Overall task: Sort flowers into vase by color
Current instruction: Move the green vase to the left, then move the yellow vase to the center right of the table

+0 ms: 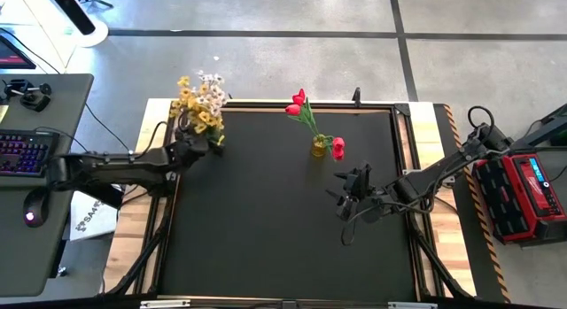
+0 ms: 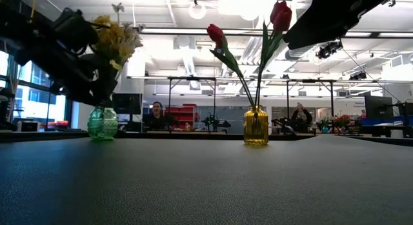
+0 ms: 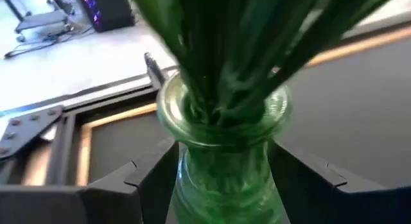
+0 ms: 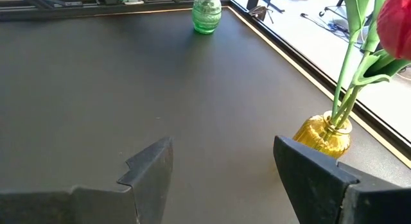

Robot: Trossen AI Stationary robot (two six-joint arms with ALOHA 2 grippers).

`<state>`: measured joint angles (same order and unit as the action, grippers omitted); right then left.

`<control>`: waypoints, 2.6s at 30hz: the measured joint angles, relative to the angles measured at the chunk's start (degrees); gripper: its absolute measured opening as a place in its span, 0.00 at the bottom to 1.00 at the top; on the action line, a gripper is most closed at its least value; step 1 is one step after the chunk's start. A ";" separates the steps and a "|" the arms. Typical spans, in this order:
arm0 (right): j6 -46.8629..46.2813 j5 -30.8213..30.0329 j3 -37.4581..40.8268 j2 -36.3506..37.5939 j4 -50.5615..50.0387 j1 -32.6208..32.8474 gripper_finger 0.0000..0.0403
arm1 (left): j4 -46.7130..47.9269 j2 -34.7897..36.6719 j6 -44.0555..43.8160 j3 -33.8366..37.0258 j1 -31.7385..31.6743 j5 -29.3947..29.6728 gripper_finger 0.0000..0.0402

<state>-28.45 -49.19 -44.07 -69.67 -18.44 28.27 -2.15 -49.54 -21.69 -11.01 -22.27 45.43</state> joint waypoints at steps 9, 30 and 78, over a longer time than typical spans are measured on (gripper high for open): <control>0.06 -0.04 0.00 0.00 0.01 0.00 0.63 | 29.50 0.00 -9.07 -11.63 2.71 0.16 0.56; 0.44 13.99 0.00 -0.01 -0.32 -1.28 0.63 | 69.58 -0.06 -28.70 -32.98 11.75 -15.42 0.56; 35.18 38.90 12.22 -5.53 16.52 -45.99 0.81 | 31.45 -40.63 -41.28 -34.72 59.39 12.53 0.56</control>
<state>6.73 -10.29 -31.86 -75.20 -1.91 -17.71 29.29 -90.17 -62.96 -45.73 37.12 57.96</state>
